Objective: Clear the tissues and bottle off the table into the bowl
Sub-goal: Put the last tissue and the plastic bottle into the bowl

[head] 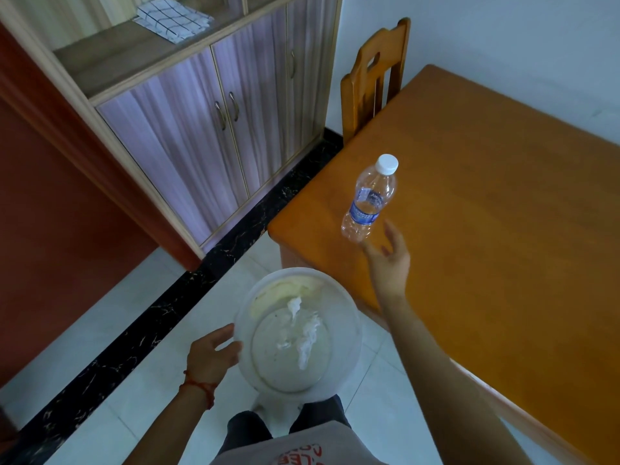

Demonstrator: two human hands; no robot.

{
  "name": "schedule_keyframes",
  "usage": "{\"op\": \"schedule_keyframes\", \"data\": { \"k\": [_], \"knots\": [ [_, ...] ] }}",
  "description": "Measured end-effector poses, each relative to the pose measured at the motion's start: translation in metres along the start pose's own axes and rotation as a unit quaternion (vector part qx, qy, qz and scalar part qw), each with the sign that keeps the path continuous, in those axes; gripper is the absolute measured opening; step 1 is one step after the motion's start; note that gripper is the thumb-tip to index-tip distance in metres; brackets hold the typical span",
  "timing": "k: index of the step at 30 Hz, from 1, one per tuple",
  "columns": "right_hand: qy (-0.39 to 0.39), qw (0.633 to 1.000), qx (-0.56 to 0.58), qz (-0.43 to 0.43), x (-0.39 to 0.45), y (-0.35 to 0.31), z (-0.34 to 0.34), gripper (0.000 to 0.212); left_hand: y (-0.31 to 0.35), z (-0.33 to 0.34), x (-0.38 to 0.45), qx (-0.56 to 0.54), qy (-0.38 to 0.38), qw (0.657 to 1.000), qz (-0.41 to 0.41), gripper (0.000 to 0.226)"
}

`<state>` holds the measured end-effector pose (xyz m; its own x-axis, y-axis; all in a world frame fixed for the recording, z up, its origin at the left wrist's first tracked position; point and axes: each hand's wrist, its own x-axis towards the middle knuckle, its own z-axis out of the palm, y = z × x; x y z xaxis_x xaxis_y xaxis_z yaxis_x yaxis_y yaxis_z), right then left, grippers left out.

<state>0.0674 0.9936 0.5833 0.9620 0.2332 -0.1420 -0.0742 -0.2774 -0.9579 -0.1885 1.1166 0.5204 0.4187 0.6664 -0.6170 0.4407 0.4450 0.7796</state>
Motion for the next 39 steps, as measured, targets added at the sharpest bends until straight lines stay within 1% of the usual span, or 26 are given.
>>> {"op": "schedule_keyframes", "data": {
  "k": [2,4,8,10,16,19,22,24,27,30,31,34,37,39],
  "knots": [
    [0.029,0.999,-0.002,-0.023,0.022,-0.012,-0.001,0.071,0.000,0.002,0.001,0.004,0.001,1.000,0.002,0.046],
    [0.036,0.999,-0.004,-0.033,0.038,-0.021,0.000,0.079,0.001,0.002,0.001,0.007,0.004,1.000,0.003,0.046],
    [0.005,0.998,0.001,-0.059,0.057,-0.033,0.007,0.084,0.001,0.001,0.002,0.006,0.005,1.000,0.001,0.047],
    [-0.013,0.998,0.005,-0.062,0.060,-0.036,0.012,0.083,0.001,0.001,0.002,0.008,0.006,1.000,0.002,0.046],
    [-0.026,0.997,0.006,-0.077,0.051,-0.037,0.019,0.073,-0.002,-0.001,0.006,-0.011,0.018,1.000,-0.013,0.048],
    [-0.060,0.995,0.031,-0.077,0.036,-0.036,0.022,0.069,-0.003,-0.002,0.007,-0.013,0.016,1.000,-0.014,0.048],
    [-0.092,0.992,0.053,-0.074,0.014,-0.036,0.026,0.061,-0.002,-0.003,0.006,-0.018,0.015,1.000,-0.014,0.048],
    [-0.119,0.989,0.067,-0.064,-0.001,-0.033,0.030,0.056,-0.001,-0.004,0.005,-0.015,0.016,1.000,-0.012,0.047],
    [-0.161,0.985,0.061,-0.034,-0.019,-0.022,0.037,0.057,-0.001,-0.006,0.004,-0.003,0.016,1.000,-0.008,0.047],
    [-0.181,0.981,0.061,-0.016,-0.036,-0.009,0.043,0.061,-0.003,-0.007,0.002,0.002,0.014,1.000,-0.005,0.046],
    [-0.187,0.981,0.059,-0.008,-0.041,-0.004,0.044,0.059,-0.004,-0.008,0.002,0.003,0.013,1.000,-0.004,0.046],
    [-0.233,0.972,0.015,0.038,-0.055,0.015,0.050,0.051,-0.005,-0.007,0.001,0.004,0.015,1.000,0.000,0.046],
    [-0.271,0.957,-0.095,0.042,-0.065,0.039,0.059,0.050,-0.007,-0.007,0.001,0.005,0.013,1.000,0.002,0.045],
    [-0.291,0.940,-0.165,0.062,-0.070,0.051,0.062,0.052,-0.008,-0.007,0.001,0.013,0.006,1.000,0.010,0.046]
  ]
}}
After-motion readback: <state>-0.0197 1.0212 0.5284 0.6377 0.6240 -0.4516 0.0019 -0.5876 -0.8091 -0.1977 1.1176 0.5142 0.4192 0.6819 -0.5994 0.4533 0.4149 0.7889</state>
